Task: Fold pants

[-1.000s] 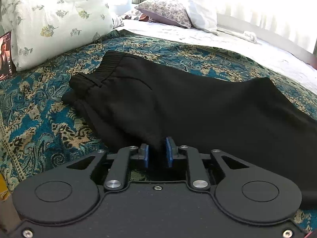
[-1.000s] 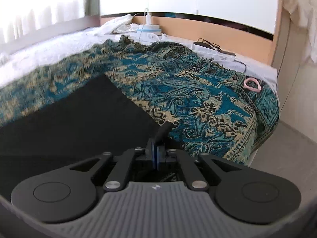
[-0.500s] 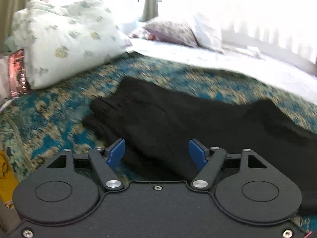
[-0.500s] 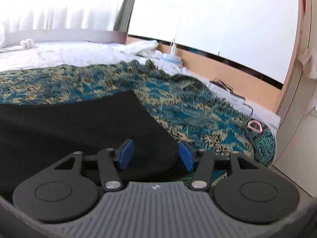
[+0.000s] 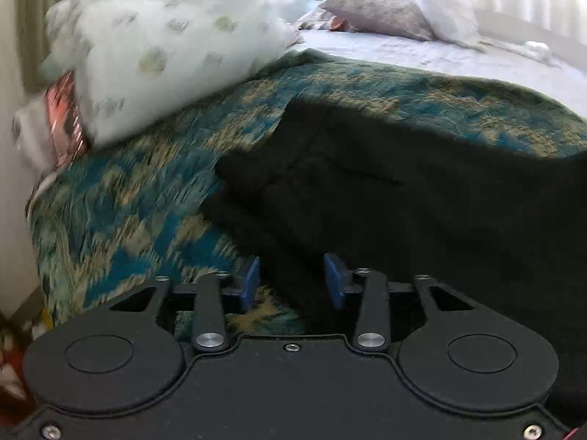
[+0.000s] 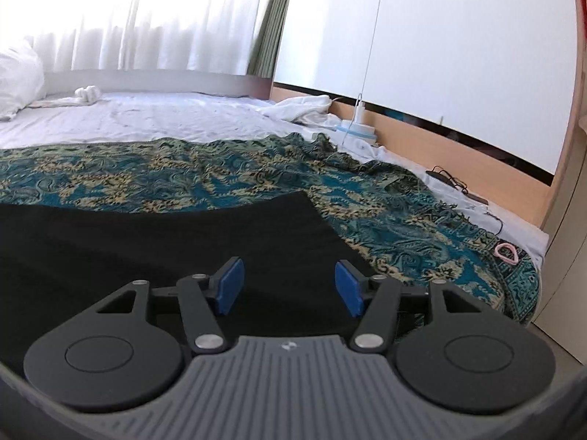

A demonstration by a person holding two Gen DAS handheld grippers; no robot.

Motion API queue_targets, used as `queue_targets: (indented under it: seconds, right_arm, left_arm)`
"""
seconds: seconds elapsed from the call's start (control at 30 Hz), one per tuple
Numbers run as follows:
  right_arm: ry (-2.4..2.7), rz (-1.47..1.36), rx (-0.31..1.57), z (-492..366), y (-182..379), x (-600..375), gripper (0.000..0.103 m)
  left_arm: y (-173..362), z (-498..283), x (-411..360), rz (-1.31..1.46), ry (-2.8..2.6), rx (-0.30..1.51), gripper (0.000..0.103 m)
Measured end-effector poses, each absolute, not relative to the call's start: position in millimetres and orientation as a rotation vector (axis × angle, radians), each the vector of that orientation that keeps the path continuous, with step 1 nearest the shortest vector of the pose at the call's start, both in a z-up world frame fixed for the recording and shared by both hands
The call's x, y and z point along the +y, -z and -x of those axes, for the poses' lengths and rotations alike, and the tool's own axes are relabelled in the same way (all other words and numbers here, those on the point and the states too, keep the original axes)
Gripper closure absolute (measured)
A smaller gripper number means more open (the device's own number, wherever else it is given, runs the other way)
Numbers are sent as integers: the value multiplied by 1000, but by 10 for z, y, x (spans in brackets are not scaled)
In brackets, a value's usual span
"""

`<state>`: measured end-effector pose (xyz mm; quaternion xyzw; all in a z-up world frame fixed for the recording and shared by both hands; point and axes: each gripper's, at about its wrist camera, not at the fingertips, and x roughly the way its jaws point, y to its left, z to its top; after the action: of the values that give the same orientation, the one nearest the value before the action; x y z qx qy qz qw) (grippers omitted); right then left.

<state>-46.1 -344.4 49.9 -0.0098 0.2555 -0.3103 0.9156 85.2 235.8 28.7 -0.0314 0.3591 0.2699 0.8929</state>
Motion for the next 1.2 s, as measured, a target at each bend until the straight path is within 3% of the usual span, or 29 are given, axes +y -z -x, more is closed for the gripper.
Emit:
queue_targets:
  seconds: [0.2,0.3,0.47,0.57,0.87,1.2]
  right_arm:
    - [651,-75,551,485,-427,-3564,32]
    - [658,-148,550,546,-393,-3642,32]
    - [624,-188,552,679,-316,-3722,32]
    - [676,-181,615,667,-203,-3840,34]
    - [772,-368,455,1143,-239,-4228,33]
    - [536,-620,500,1075,-194,-4561,26]
  left_arm:
    - [-512,-797,2157,35,-553,718,61]
    - [-704,-726,1842,61,-412,640,51]
    - [-825,-629,951,-48,-145,574,45]
    - [-767,-567,488,-50,15,583,45]
    - [-371,-382,-517,-137,232,665,45]
    - [-183,-317,-635,-150,230,675,35]
